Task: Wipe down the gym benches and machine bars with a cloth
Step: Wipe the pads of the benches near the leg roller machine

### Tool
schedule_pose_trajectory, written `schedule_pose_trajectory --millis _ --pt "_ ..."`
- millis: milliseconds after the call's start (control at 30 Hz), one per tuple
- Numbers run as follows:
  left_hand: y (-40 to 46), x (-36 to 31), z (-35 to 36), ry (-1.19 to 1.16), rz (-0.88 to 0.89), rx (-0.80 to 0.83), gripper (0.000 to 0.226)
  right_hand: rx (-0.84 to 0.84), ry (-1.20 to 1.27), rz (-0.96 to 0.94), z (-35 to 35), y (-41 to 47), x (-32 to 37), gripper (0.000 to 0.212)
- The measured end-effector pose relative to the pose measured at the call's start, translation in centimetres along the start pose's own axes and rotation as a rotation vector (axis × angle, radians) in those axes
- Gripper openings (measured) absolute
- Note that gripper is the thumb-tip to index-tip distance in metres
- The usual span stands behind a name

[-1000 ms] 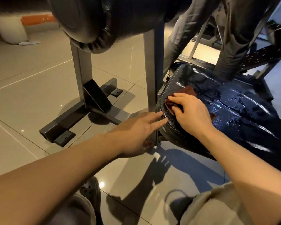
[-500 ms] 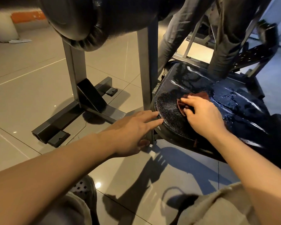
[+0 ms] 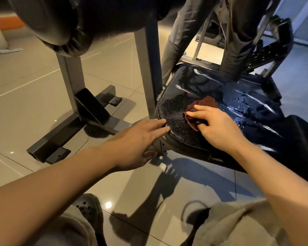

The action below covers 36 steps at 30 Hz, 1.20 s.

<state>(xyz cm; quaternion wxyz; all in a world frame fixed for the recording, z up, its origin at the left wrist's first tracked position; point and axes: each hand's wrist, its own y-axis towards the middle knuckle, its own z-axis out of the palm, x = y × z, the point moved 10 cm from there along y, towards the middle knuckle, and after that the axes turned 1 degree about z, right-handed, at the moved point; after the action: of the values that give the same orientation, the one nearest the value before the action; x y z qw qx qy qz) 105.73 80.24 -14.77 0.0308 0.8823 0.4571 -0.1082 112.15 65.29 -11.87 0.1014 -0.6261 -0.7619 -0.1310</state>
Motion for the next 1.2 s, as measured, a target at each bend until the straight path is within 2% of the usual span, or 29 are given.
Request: schedule_pose_trajectory --millis 100,167,233,333,433,533,733,800,900,1033,1200 --pt "0.0 -0.1 0.0 0.016 0.006 -0.006 0.075 -0.019 -0.063 0.114 -0.9 -0.2 -2.0 0.052" --pt "-0.1 -0.1 0.0 0.020 -0.003 -0.010 0.075 -0.038 -0.146 0.117 -0.8 -0.2 -1.5 0.050" --pt "-0.1 -0.2 0.1 0.020 -0.010 -0.015 0.075 -0.065 -0.188 0.032 -0.5 -0.3 0.6 0.049" --pt "0.0 -0.3 0.1 0.024 -0.030 -0.016 0.075 -0.046 -0.125 -0.165 0.9 -0.8 4.3 0.048" --pt "0.2 -0.6 0.0 0.049 -0.035 -0.027 0.074 0.007 -0.089 -0.233 1.7 -1.3 5.5 0.046" --pt "0.3 -0.7 -0.1 0.064 -0.028 -0.033 0.073 0.008 -0.052 -0.159 0.9 -1.6 3.5 0.047" --pt "0.2 -1.1 -0.2 0.062 -0.002 -0.052 0.073 -0.022 -0.084 0.152 -1.5 -2.4 -2.9 0.049" --pt "0.0 -1.0 -0.1 0.060 -0.006 -0.049 0.073 -0.025 -0.122 0.168 -1.4 -2.4 -2.9 0.048" --pt "0.0 -1.0 0.0 0.058 -0.017 -0.042 0.073 -0.035 -0.190 0.046 -0.5 -2.0 -0.2 0.046" --pt "0.0 -1.4 -0.2 0.064 -0.020 -0.045 0.072 0.005 -0.123 -0.188 1.5 -2.3 4.7 0.047" --pt "0.3 -1.6 -0.3 0.065 -0.021 -0.038 0.071 0.034 -0.047 -0.169 0.9 -2.7 3.4 0.047"
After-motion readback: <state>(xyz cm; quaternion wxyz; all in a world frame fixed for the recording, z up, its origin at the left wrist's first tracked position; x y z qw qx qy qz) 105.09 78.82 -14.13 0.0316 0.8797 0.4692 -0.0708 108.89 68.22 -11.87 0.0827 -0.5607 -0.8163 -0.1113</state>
